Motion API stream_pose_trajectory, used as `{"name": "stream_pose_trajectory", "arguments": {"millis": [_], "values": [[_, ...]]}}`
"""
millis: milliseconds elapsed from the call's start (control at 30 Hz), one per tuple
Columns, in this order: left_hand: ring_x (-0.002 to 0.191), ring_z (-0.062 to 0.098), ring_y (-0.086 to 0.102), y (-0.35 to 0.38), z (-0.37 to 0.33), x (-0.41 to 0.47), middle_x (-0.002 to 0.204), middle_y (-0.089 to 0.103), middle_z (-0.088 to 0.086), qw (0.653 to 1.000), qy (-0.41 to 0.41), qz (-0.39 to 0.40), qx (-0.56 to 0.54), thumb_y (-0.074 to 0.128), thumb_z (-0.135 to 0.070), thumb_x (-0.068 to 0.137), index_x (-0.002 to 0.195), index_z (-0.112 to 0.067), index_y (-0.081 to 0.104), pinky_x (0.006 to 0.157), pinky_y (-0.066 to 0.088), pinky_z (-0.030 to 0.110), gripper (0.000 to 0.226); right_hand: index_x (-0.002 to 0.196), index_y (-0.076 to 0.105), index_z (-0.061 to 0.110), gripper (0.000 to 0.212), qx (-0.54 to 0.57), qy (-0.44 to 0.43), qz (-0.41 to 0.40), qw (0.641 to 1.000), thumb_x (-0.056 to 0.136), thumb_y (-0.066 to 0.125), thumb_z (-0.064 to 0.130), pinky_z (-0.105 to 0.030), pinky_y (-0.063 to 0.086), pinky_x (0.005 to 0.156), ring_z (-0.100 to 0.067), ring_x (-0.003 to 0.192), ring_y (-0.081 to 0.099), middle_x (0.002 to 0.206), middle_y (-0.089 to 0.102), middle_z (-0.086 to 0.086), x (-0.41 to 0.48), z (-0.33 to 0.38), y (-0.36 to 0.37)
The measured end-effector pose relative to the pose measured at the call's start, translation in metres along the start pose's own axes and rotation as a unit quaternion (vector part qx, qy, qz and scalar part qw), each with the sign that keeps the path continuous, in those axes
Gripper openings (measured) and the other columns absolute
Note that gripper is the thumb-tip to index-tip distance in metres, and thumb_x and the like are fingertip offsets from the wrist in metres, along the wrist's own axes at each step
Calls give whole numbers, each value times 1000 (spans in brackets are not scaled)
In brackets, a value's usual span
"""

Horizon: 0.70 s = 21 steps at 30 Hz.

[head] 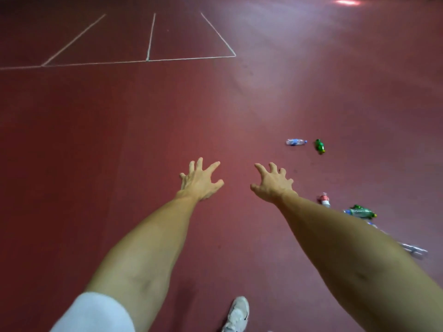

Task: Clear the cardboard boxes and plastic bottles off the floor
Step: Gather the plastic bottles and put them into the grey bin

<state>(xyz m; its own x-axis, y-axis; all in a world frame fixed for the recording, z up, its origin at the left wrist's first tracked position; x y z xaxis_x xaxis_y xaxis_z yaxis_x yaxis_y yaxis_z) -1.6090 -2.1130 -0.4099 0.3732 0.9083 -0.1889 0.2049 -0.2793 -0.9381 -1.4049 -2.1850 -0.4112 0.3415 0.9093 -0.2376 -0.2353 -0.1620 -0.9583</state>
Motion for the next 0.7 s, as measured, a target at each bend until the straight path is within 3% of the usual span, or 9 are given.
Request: {"name": "stream_pose_trajectory", "arguments": {"millis": [700], "values": [[151, 32, 6, -39, -257, 545, 165, 6, 10, 979, 192, 37, 60, 51, -53, 93, 153, -47, 26, 115, 21, 62, 65, 152, 23, 39, 68, 46, 167, -40, 984, 92, 54, 45, -54, 35, 101, -38, 136, 27, 159, 17, -7, 459, -214, -150]]}}
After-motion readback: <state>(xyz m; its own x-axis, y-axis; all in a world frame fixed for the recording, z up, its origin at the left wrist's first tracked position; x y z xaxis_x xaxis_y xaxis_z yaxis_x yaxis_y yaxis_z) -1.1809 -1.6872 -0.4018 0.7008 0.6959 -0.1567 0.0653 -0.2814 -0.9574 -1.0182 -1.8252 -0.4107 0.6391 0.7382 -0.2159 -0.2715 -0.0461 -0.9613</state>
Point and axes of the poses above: each hand's wrist, its own x-axis towards the middle knuckle, its own y-axis out of the palm, z = x × y, the point moved 6 cm from there along x, towards the middle knuckle
